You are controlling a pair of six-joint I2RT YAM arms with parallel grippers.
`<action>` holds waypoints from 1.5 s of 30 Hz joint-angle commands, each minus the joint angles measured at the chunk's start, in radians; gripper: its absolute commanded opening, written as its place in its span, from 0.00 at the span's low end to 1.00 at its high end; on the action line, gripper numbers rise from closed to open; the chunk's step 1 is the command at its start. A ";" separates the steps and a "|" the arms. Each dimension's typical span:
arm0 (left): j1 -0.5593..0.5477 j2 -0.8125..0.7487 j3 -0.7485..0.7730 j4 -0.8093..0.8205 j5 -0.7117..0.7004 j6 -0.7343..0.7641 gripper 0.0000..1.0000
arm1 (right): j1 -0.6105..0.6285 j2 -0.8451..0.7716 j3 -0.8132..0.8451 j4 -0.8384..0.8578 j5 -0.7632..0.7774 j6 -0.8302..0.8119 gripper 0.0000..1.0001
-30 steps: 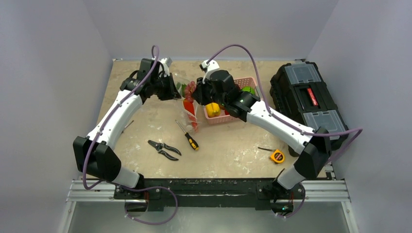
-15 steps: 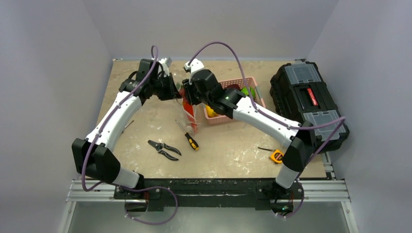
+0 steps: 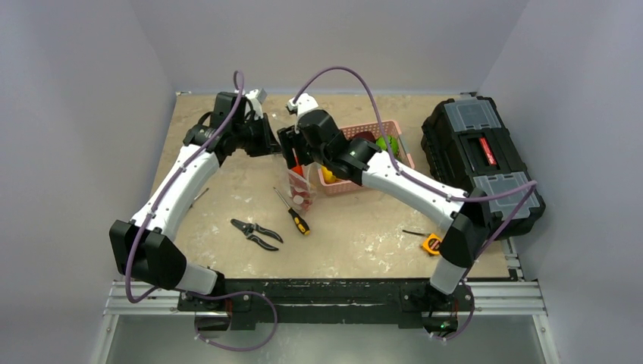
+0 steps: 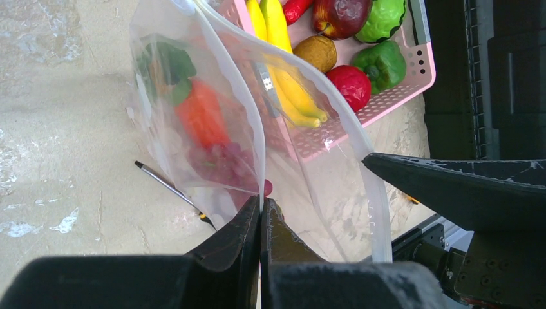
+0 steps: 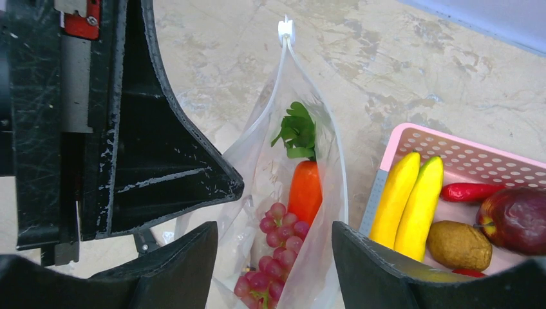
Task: Place the food in the zip-top bag and seal the zipper
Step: Place the fake fruit in the zipper food storage bag, then pick up the fake fruit from the bin.
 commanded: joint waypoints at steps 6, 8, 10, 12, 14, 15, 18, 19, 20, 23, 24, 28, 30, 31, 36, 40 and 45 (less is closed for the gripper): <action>0.015 -0.053 -0.016 0.050 0.015 -0.016 0.00 | 0.000 -0.148 -0.096 0.081 0.088 0.029 0.67; 0.017 -0.061 -0.025 0.060 0.016 -0.021 0.00 | 0.000 -0.181 -0.133 0.111 0.084 0.027 0.69; 0.018 -0.059 -0.025 0.060 0.022 -0.023 0.00 | -0.001 -0.209 -0.159 0.131 0.084 0.026 0.70; 0.018 -0.051 -0.022 0.056 0.027 -0.024 0.00 | -0.003 -0.235 -0.186 0.142 0.113 0.027 0.72; 0.018 -0.043 -0.021 0.053 0.031 -0.026 0.00 | -0.022 -0.258 -0.213 0.156 0.134 0.033 0.73; 0.018 -0.040 -0.019 0.053 0.033 -0.027 0.00 | -0.040 -0.269 -0.227 0.160 0.139 0.044 0.74; 0.018 -0.042 -0.020 0.052 0.035 -0.028 0.00 | -0.133 -0.300 -0.279 0.165 0.101 0.106 0.74; 0.018 -0.041 -0.019 0.051 0.035 -0.028 0.00 | -0.176 -0.310 -0.306 0.172 0.070 0.129 0.74; 0.018 -0.042 -0.018 0.052 0.035 -0.027 0.00 | -0.215 -0.323 -0.332 0.186 0.039 0.150 0.74; 0.020 -0.041 -0.020 0.052 0.036 -0.028 0.00 | -0.300 -0.330 -0.395 0.202 -0.024 0.180 0.74; 0.020 -0.041 -0.020 0.052 0.035 -0.027 0.00 | -0.317 -0.324 -0.410 0.202 -0.043 0.186 0.74; 0.019 -0.036 -0.019 0.052 0.041 -0.028 0.00 | -0.344 -0.282 -0.451 0.204 -0.117 0.198 0.73; 0.020 -0.035 -0.020 0.052 0.043 -0.029 0.00 | -0.345 -0.250 -0.464 0.201 -0.161 0.199 0.72; 0.020 -0.034 -0.020 0.051 0.044 -0.030 0.00 | -0.346 -0.233 -0.467 0.199 -0.188 0.195 0.71; 0.019 -0.031 -0.020 0.051 0.045 -0.031 0.00 | -0.344 -0.109 -0.426 0.133 -0.277 0.129 0.60; 0.020 -0.027 -0.020 0.051 0.047 -0.031 0.00 | -0.317 -0.041 -0.397 0.077 -0.228 0.101 0.56; 0.019 -0.023 -0.019 0.052 0.049 -0.030 0.00 | -0.274 -0.023 -0.389 0.068 -0.145 0.079 0.60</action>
